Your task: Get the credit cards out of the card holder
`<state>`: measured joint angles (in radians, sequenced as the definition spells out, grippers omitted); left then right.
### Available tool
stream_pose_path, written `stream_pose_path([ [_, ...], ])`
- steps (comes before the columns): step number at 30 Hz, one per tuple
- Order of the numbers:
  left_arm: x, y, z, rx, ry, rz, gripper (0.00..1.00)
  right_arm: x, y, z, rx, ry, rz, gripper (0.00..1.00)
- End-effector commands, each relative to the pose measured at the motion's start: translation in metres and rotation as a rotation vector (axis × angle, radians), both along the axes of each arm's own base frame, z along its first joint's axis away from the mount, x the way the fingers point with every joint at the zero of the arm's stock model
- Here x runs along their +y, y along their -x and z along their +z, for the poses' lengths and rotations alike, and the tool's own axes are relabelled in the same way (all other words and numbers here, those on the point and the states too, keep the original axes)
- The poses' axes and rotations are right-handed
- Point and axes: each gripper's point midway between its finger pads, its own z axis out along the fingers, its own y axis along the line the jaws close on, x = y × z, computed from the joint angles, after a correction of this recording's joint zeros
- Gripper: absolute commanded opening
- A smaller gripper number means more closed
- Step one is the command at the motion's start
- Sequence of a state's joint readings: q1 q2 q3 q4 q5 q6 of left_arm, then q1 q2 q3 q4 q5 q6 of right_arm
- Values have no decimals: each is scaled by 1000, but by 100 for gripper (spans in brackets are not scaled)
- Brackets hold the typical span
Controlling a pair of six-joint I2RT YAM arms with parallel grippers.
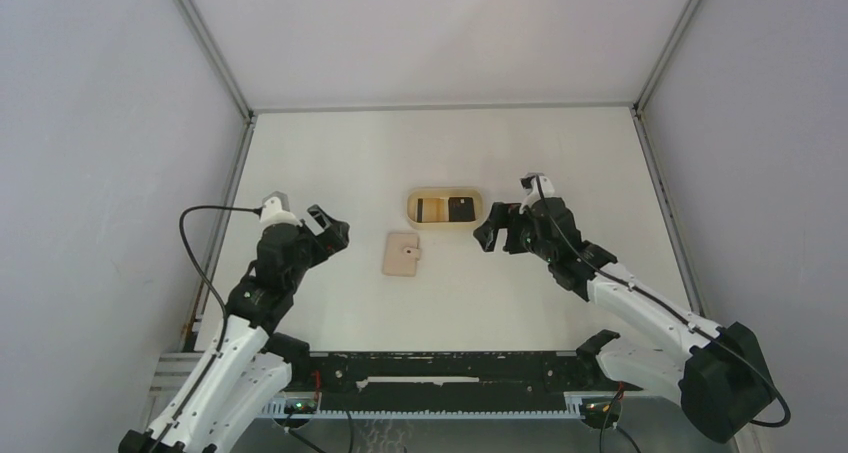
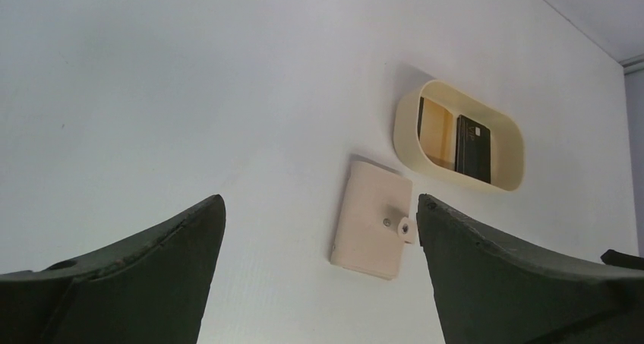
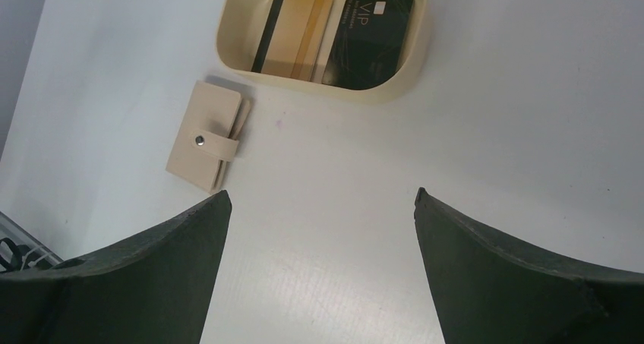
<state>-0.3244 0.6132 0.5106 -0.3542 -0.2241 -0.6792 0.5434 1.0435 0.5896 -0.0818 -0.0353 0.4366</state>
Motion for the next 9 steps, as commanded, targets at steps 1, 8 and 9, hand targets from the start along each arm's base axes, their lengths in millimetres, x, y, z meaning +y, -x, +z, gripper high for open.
stream_pose_path([
  [1, 2, -2, 15, -36, -16, -7, 100, -2, -2, 14, -32, -26, -16, 100],
  [8, 0, -4, 14, -28, -11, -16, 100, -6, -3, 18, -80, -25, -26, 100],
  [9, 0, -4, 14, -30, -10, -16, 100, -6, -4, 21, -87, -34, -35, 99],
])
